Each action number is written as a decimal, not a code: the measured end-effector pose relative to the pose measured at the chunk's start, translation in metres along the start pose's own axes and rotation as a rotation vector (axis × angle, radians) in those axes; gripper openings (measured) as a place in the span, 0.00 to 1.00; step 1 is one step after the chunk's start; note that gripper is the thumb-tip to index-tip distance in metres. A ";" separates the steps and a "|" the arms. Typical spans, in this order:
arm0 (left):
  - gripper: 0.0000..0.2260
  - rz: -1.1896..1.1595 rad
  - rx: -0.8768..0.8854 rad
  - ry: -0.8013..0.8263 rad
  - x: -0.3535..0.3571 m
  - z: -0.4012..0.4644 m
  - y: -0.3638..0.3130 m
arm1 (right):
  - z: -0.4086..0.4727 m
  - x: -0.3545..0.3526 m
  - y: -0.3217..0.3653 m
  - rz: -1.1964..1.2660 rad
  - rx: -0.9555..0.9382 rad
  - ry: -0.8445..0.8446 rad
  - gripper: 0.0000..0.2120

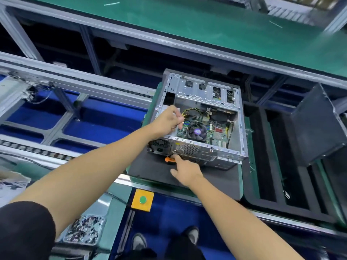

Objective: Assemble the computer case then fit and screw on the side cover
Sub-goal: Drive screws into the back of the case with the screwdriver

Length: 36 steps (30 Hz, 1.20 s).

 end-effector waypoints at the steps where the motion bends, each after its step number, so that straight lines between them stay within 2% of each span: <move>1: 0.03 0.069 0.057 0.002 -0.001 -0.010 -0.001 | 0.002 0.005 0.000 0.028 0.029 0.015 0.27; 3: 0.04 0.171 0.129 -0.005 0.003 -0.029 0.003 | 0.005 0.014 0.001 0.077 0.063 0.028 0.27; 6: 0.06 0.232 -0.035 0.040 0.011 -0.051 0.037 | 0.010 0.016 0.001 0.133 0.060 0.060 0.29; 9: 0.13 0.567 -0.108 0.102 0.011 -0.068 0.082 | 0.013 0.010 -0.005 0.095 0.041 0.127 0.29; 12: 0.16 0.836 -0.036 0.080 0.009 -0.071 0.119 | 0.011 0.014 -0.002 0.196 0.074 0.221 0.24; 14: 0.22 0.936 -0.015 0.042 0.007 -0.068 0.135 | 0.010 0.017 0.000 0.265 0.112 0.234 0.22; 16: 0.22 0.944 -0.002 0.030 0.007 -0.068 0.145 | 0.008 0.019 0.001 0.415 0.181 0.227 0.18; 19: 0.15 0.870 0.018 0.022 0.016 -0.068 0.148 | 0.003 0.024 0.002 0.670 0.286 0.208 0.13; 22: 0.13 0.813 0.019 0.011 0.023 -0.067 0.148 | 0.001 0.029 0.003 0.930 0.414 0.115 0.05; 24: 0.11 0.761 0.021 0.020 0.024 -0.064 0.151 | 0.001 0.034 0.003 1.048 0.504 0.035 0.08; 25: 0.08 0.726 0.000 0.039 0.024 -0.063 0.153 | 0.000 0.037 0.004 1.079 0.539 0.011 0.08; 27: 0.02 0.775 0.078 0.022 0.023 -0.059 0.153 | -0.001 0.042 0.008 1.108 0.578 -0.023 0.07; 33: 0.05 0.794 0.234 -0.029 0.020 -0.061 0.152 | -0.008 0.050 0.010 1.143 0.595 -0.207 0.05; 36: 0.07 0.765 0.232 -0.053 0.019 -0.061 0.151 | -0.014 0.049 0.012 1.130 0.653 -0.338 0.04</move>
Point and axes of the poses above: each hand's wrist, its own z-axis towards the middle knuckle, its own x-axis out of the palm, y = z × x, the point moved 5 cm from there along z, towards the middle knuckle, and after that the axes turned 5 degrees about -x, right-handed, at the moved point
